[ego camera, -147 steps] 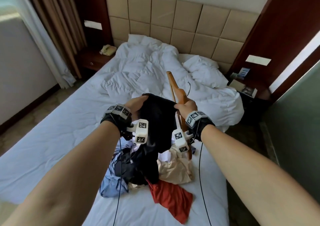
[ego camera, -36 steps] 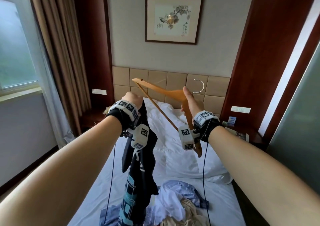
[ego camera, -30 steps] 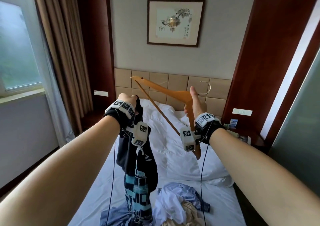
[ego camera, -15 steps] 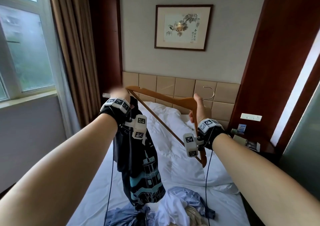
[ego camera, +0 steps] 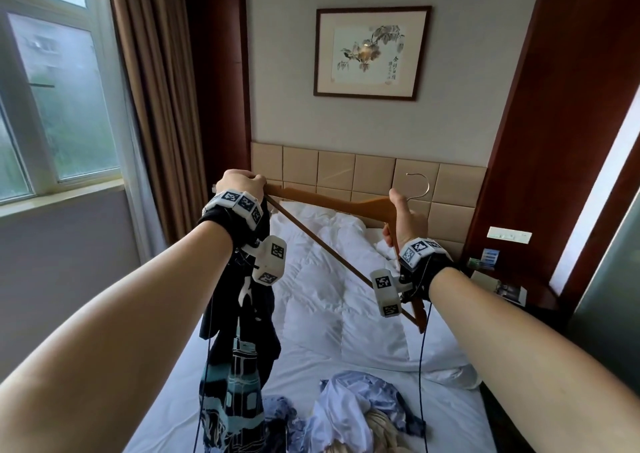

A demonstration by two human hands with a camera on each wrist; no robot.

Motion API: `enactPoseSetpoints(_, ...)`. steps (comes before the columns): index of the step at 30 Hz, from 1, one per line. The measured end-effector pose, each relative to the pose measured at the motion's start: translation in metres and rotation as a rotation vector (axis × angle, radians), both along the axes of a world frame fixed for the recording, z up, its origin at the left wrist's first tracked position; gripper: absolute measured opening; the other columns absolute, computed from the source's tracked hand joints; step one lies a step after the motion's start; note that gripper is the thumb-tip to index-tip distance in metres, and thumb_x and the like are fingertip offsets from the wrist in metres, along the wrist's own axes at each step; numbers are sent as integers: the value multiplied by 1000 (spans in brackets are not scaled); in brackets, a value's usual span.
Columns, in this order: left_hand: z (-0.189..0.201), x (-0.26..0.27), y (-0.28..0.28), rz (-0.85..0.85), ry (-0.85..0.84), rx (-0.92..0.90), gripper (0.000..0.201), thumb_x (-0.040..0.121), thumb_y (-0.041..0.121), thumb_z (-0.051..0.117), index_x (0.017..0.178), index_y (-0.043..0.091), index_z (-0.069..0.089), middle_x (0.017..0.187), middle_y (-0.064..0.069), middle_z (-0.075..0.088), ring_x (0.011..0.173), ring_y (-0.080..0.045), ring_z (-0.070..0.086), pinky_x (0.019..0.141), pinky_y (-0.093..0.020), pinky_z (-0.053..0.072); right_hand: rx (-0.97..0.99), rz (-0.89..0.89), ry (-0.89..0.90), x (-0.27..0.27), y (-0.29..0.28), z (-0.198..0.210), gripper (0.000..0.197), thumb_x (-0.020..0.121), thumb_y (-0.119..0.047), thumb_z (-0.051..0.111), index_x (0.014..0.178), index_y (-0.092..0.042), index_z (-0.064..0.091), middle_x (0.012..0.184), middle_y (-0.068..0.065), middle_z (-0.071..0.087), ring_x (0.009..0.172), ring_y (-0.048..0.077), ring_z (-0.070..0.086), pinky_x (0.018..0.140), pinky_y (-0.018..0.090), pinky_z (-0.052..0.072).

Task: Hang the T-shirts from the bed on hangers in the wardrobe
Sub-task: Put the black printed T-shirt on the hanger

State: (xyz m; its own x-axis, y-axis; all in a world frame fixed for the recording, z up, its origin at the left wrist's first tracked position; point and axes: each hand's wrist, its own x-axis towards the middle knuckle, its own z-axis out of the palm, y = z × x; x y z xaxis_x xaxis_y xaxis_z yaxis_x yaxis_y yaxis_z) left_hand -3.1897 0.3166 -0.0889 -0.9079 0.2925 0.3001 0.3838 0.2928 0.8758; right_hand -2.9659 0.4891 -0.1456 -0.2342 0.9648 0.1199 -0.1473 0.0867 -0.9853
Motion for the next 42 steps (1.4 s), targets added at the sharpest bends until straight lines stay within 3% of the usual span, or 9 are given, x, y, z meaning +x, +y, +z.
enactPoseSetpoints(8, -2, 21, 7, 52, 9, 6, 22, 85, 30, 61, 69, 18, 71, 60, 2, 56, 53, -14, 52, 47, -23, 36, 2, 58, -19, 16, 7, 1, 65, 64, -76, 64, 68, -11, 55, 50, 6, 54, 42, 20, 45, 38, 22, 33)
enactPoseSetpoints(12, 1, 35, 12, 50, 25, -3, 25, 83, 30, 61, 62, 18, 67, 60, 2, 57, 57, -18, 55, 51, -24, 40, 58, 29, -48, 25, 12, 0, 61, 76, -65, 67, 74, -4, 62, 49, 7, 57, 40, 18, 46, 38, 21, 35)
enactPoseSetpoints(18, 2, 58, 25, -53, 127, -163, 14, 83, 27, 64, 78, 22, 77, 74, -2, 68, 67, -20, 60, 60, -25, 44, 124, 54, -85, 34, 14, 5, 62, 80, -66, 64, 77, -5, 63, 52, 7, 58, 37, 15, 46, 37, 20, 35)
enactPoseSetpoints(22, 0, 73, 34, -110, 160, -228, 13, 81, 28, 67, 78, 24, 78, 76, -3, 69, 72, -24, 66, 64, -27, 53, 237, 88, -153, 41, 13, 10, 62, 82, -70, 61, 74, -8, 62, 54, 5, 60, 42, 13, 51, 44, 22, 42)
enactPoseSetpoints(28, -2, 91, 51, -192, 146, -283, 15, 83, 30, 67, 75, 22, 77, 64, 1, 64, 58, -17, 59, 52, -22, 42, 315, 145, -177, 47, 14, 16, 64, 76, -75, 66, 66, -13, 55, 51, 2, 61, 44, 15, 56, 49, 25, 47)
enactPoseSetpoints(32, -2, 102, 62, -258, 115, -278, 15, 86, 20, 64, 85, 13, 78, 74, -8, 69, 73, -29, 68, 69, -37, 60, 326, 195, -177, 53, 16, 21, 59, 75, -71, 70, 62, -16, 53, 47, -5, 56, 47, 14, 57, 51, 25, 50)
enactPoseSetpoints(35, -1, 112, 71, -287, 94, -271, 18, 89, 14, 60, 87, 8, 76, 79, -14, 70, 71, -34, 70, 69, -44, 62, 309, 252, -156, 54, 21, 21, 52, 74, -64, 77, 75, -13, 66, 61, 2, 64, 55, 15, 60, 57, 29, 54)
enactPoseSetpoints(38, 2, 119, 79, -341, 77, -267, 17, 92, 10, 56, 84, 7, 70, 71, -11, 62, 56, -26, 60, 59, -37, 59, 324, 310, -161, 54, 21, 23, 39, 76, -47, 81, 88, -12, 71, 74, 12, 71, 64, 19, 65, 62, 32, 56)
enactPoseSetpoints(42, 9, 133, 88, -397, 106, -251, 18, 93, 11, 55, 81, 11, 69, 64, -7, 59, 48, -20, 56, 50, -30, 55, 359, 339, -211, 58, 19, 33, 14, 82, -22, 75, 85, -12, 66, 67, 4, 65, 57, 13, 59, 54, 25, 52)
